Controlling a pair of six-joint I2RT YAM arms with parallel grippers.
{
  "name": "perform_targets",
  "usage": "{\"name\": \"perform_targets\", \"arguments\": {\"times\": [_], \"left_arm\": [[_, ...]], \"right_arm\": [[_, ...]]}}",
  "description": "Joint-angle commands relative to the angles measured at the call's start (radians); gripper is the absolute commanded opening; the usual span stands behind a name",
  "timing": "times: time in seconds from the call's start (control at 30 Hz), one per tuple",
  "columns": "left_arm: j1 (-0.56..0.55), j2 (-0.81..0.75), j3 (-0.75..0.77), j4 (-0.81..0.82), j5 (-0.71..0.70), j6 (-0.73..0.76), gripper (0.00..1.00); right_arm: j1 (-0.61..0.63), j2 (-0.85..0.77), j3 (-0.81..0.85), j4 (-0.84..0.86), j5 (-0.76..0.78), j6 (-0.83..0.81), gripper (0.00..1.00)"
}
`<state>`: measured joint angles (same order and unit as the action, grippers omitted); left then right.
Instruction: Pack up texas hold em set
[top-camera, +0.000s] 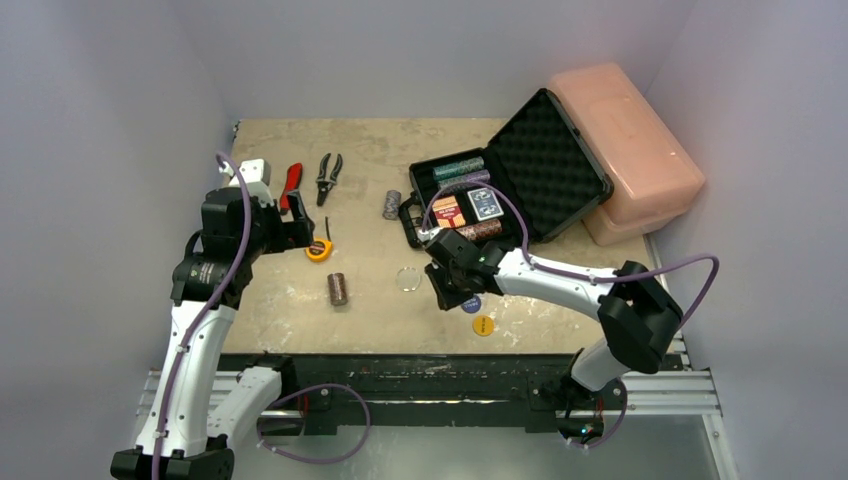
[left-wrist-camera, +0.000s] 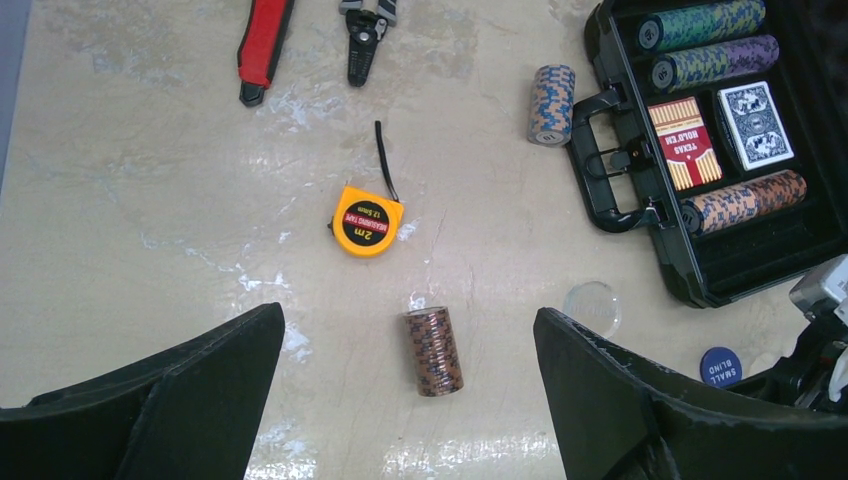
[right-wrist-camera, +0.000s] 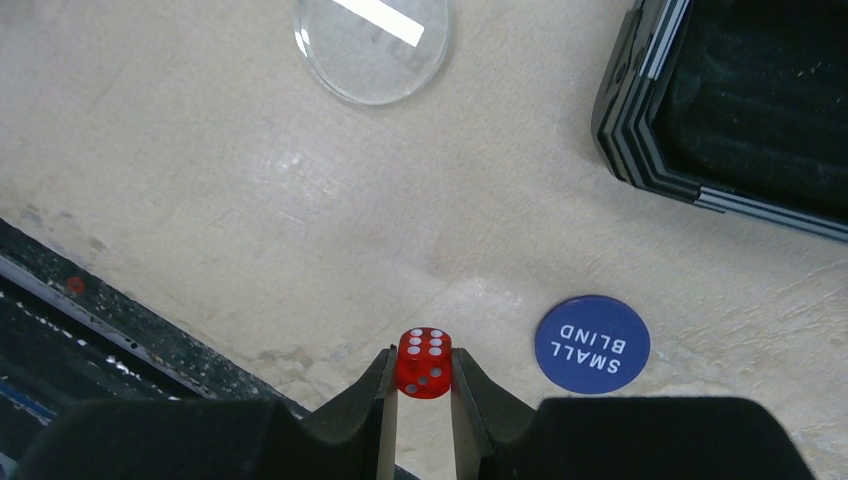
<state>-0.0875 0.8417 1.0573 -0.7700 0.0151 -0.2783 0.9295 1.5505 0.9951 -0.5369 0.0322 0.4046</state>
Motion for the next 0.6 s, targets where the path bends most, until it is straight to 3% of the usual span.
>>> {"name": "perform_targets", "arguments": {"times": [0.0, 0.4, 0.57], "left_arm": [[-0.004, -0.004, 0.041, 0.014, 0.007, -0.015, 0.96], [-0.006, 0.003, 0.040, 0.015, 0.035, -0.022, 0.95], [-0.009, 0.010, 0.038, 0.019, 0.050, -0.029, 0.94]], "right_arm": [[0.006, -0.045, 0.079, 0.025, 0.036, 0.031, 0.00], [0.000, 0.024, 0.332, -0.057, 0.307, 0.048, 0.00], [-0.042, 0.083, 0.449, -0.077, 0.349, 0.029, 0.00]]}}
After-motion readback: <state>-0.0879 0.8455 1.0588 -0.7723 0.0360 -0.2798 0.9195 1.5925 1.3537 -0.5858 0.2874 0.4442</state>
